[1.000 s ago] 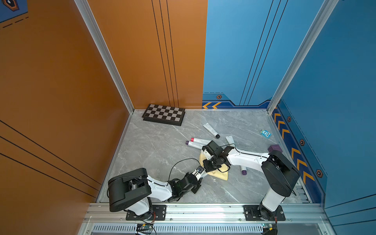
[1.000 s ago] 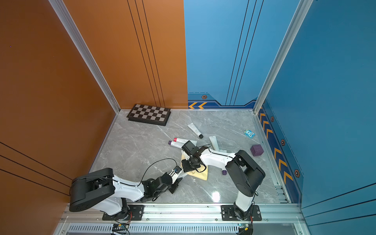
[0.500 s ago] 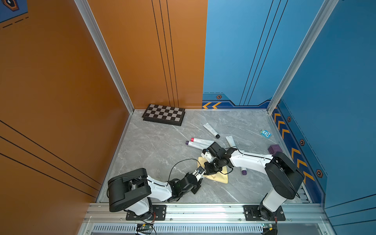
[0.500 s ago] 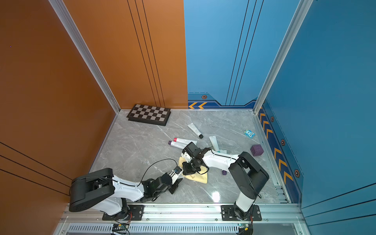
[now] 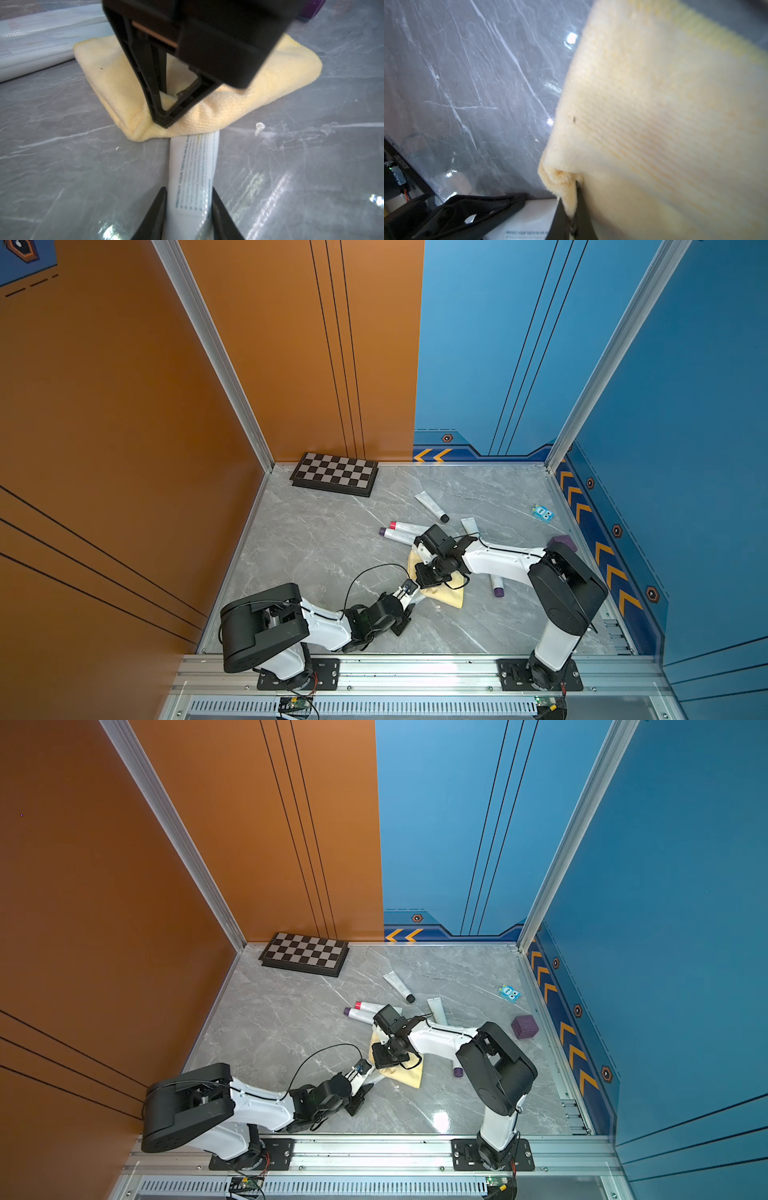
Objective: Wipe the surface of the toothpaste tube
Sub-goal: Wipe the dirt from the toothpaste tube.
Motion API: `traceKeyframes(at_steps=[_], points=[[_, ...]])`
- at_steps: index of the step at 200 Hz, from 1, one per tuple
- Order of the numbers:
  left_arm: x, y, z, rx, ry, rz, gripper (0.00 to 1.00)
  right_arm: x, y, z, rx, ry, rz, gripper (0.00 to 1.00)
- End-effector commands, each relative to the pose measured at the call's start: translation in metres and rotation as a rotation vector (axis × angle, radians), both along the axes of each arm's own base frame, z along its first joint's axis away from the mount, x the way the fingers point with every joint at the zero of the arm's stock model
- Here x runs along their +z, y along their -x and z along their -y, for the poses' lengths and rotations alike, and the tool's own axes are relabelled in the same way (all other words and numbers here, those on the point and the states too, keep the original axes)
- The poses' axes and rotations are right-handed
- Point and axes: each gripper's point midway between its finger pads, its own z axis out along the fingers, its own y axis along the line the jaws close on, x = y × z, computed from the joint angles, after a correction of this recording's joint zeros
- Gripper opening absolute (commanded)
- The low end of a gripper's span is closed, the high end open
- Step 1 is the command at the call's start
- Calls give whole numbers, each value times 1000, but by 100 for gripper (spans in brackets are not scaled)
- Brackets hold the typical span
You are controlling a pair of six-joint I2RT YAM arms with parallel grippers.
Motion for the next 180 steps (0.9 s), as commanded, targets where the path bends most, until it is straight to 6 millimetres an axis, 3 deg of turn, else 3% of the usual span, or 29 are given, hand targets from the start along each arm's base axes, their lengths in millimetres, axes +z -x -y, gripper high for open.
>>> traceKeyframes(at_steps=[1, 28, 50, 91, 127, 180], points=[[-20, -2, -20, 35, -100, -12, 29, -44, 56, 72, -12, 274, -200, 0], [-20, -2, -20, 34, -103, -12, 29, -30, 78, 49, 27, 183, -240, 0], [-22, -2, -20, 33, -108, -15, 29, -31, 92, 52, 37, 189, -257, 0], [-23, -3, -17, 27, -115, -11, 28, -18, 100, 27, 57, 109, -257, 0], [-22, 0, -19, 40, -160, 53, 27, -37, 95, 56, -8, 165, -284, 0], [-19, 7, -11, 20, -199, 122, 27, -28, 65, 91, -194, 139, -258, 0]])
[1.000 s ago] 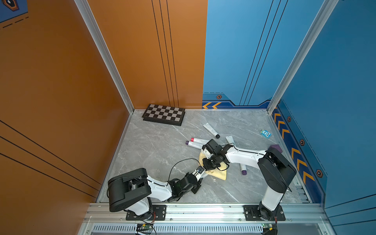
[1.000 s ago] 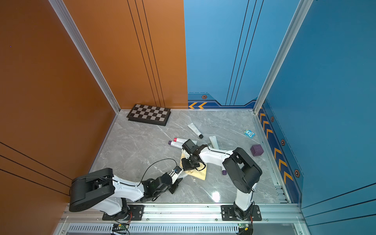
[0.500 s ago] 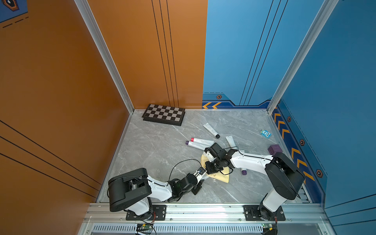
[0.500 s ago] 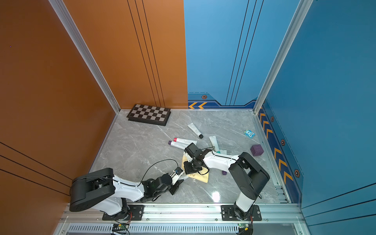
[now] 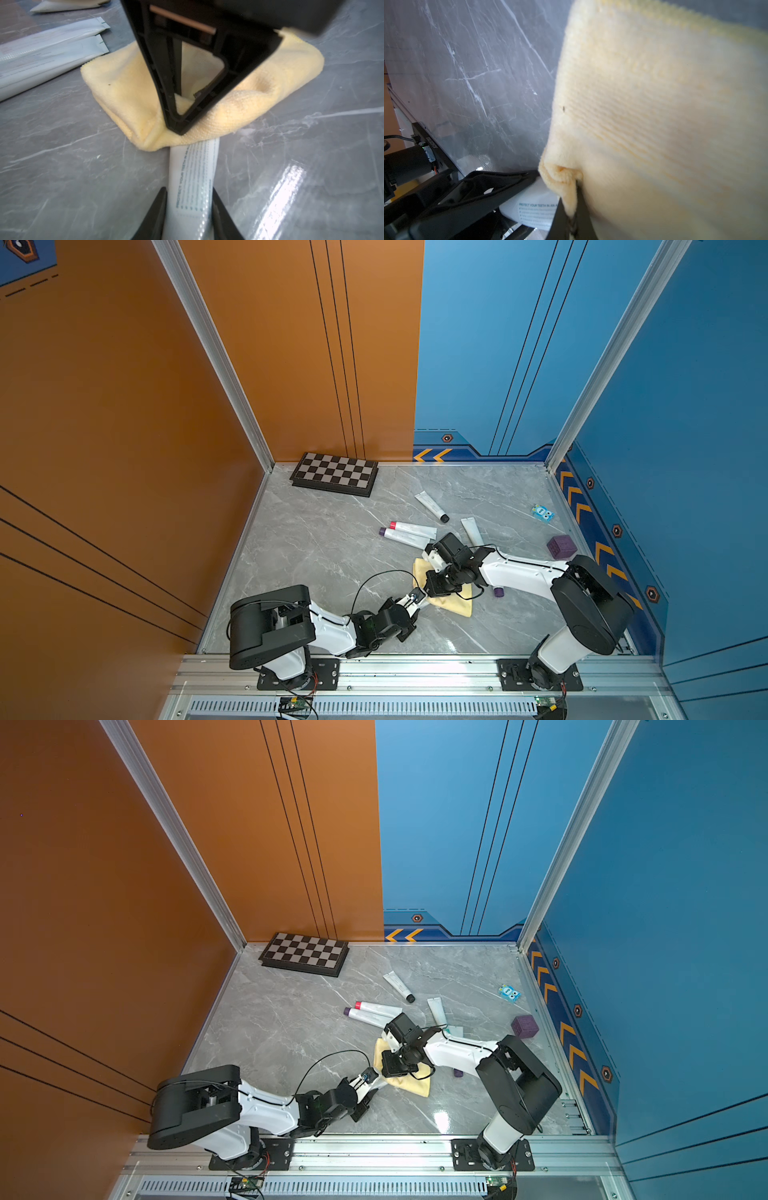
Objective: Wipe the surface of the toothpaste tube
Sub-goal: Wipe the dirt from the toothpaste tube.
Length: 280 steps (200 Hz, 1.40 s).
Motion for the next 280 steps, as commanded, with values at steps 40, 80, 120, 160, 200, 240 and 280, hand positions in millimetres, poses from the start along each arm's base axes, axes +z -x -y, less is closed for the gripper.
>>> traceKeyframes(at_steps=[40, 80, 120, 160, 200, 240, 280], points=[[-23, -4, -19, 51, -192, 86, 27, -31, 37, 76, -133, 220, -202, 0], [-22, -4, -17, 56, -238, 152, 26, -30, 47, 64, -98, 185, -217, 0], [-23, -1, -9, 47, -292, 216, 26, -25, 48, 65, -105, 174, -204, 0], [-24, -1, -11, 51, -292, 213, 26, -23, 62, 51, -51, 146, -214, 0], [-23, -3, -13, 62, -285, 209, 26, -18, 86, 16, 47, 86, -225, 0], [-20, -4, -15, 69, -274, 208, 27, -44, 68, 61, -21, 292, -193, 0], [-21, -4, -15, 68, -278, 208, 27, -28, 23, 105, -219, 340, -97, 0]])
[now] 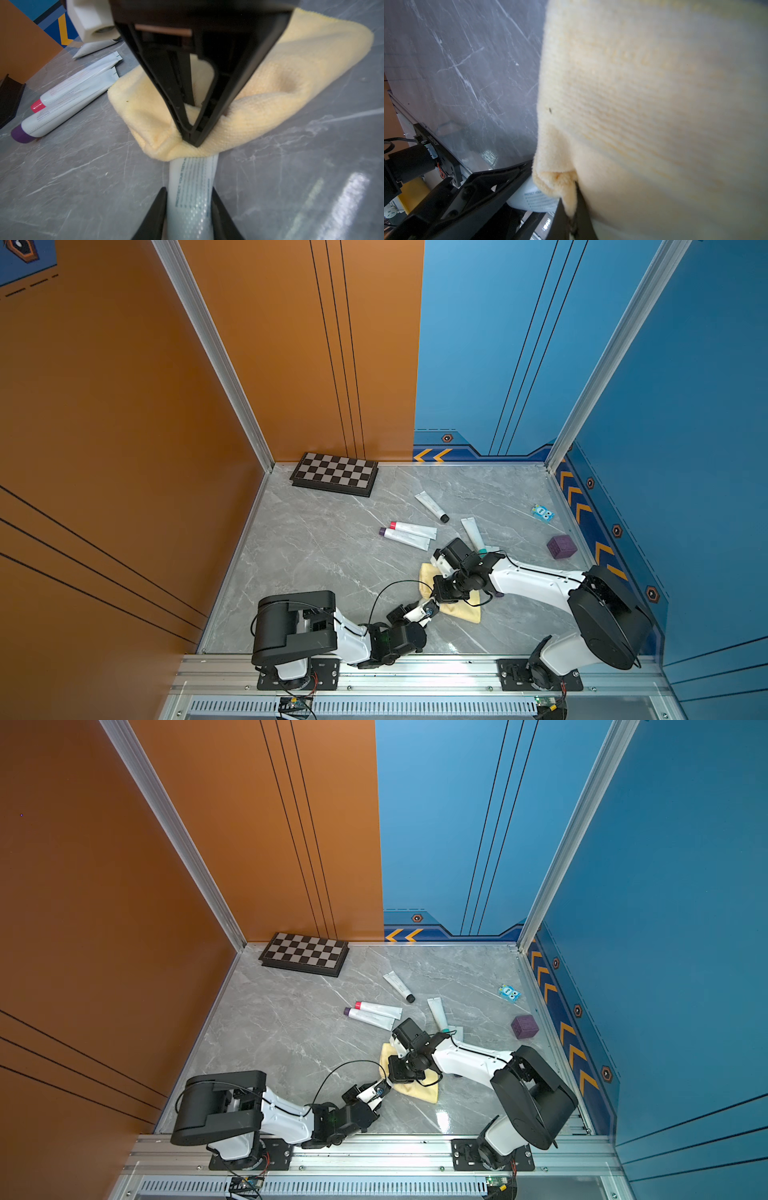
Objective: Wipe the surface of the toothpaste tube
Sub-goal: Wipe the dirt from the toothpaste tube.
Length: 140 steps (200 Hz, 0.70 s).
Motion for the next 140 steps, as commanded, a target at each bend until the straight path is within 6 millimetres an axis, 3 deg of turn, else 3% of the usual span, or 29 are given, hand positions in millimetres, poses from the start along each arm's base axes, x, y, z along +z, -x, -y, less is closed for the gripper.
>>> traceKeyframes(at_steps=[1, 24, 79, 110, 140], points=[[-23, -8, -31, 55, -148, 4, 27, -31, 7, 86, -147, 303, -70, 0], [-24, -8, -32, 55, -150, 4, 27, -20, -8, 100, -204, 288, -45, 0], [-23, -8, -31, 50, -145, 0, 27, 16, -29, 74, -215, 62, -12, 0], [-22, -6, -26, 32, -122, -27, 28, 55, -48, 67, -237, -50, 58, 0], [-17, -2, -19, -11, -64, -89, 28, 99, -74, 74, -280, -79, 160, 0]])
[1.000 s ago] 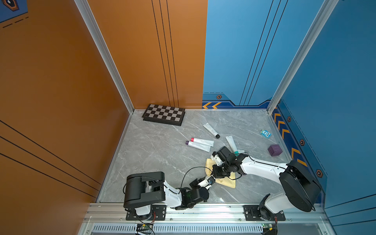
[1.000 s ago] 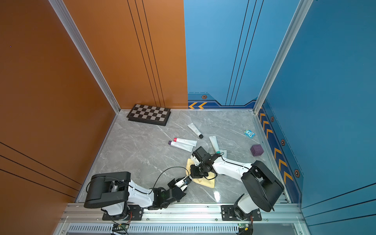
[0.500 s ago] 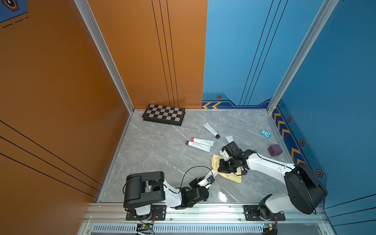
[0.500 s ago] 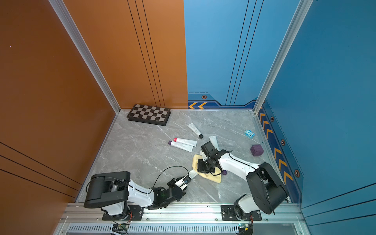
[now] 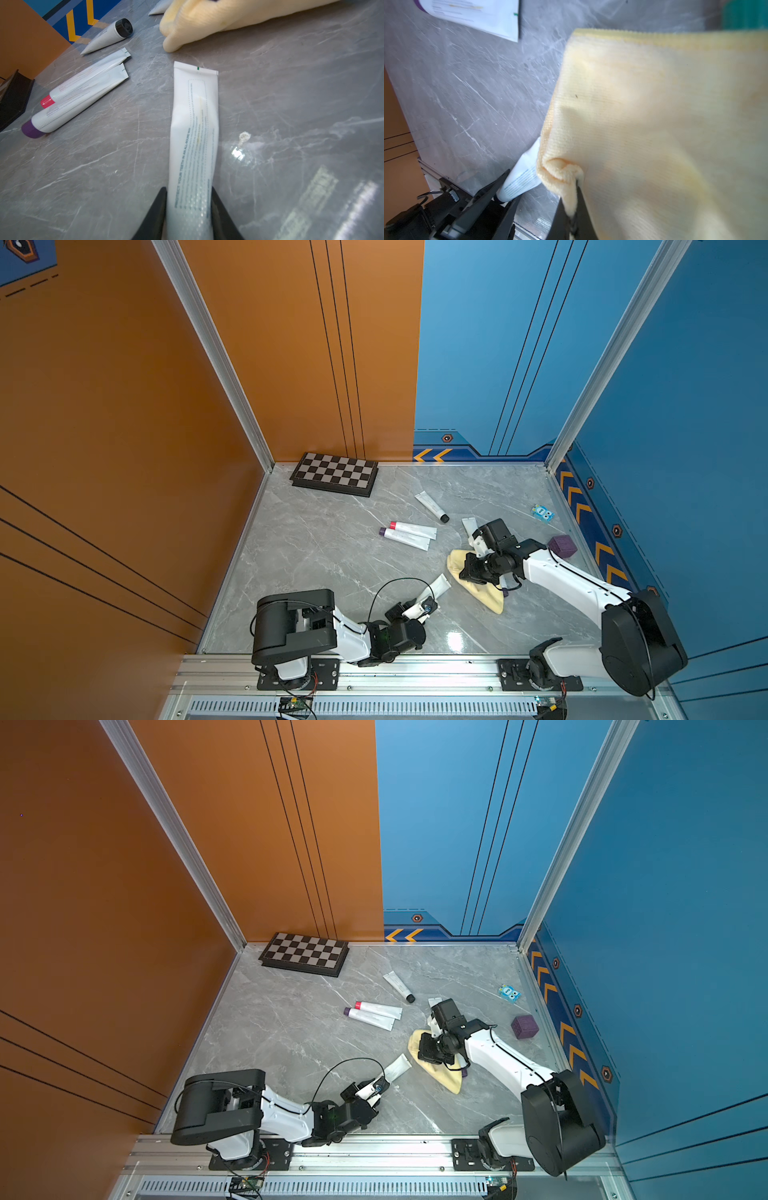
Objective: Wipe the surface of the toothpaste tube
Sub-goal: Wipe the dirt from the toothpaste tube, then move the toothpaste to the center of the board.
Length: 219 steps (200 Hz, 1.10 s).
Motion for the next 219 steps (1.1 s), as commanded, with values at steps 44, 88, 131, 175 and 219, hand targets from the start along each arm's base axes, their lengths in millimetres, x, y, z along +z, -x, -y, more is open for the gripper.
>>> traceKeyframes(at_steps=[44, 88, 131, 175, 219], points=[[-1, -3, -1, -67, 48, -162, 30, 107, -59, 34, -133, 19, 262, 0], [5, -23, 26, -109, 58, -209, 31, 143, -72, 48, -178, 22, 340, 0], [15, -52, 57, -158, 107, -279, 32, 159, -61, 53, -187, 12, 382, 0], [10, -68, 108, -245, 127, -368, 32, 151, -53, 52, -179, 0, 365, 0], [16, -82, 121, -224, 197, -409, 53, 154, -49, 55, -181, 7, 383, 0]])
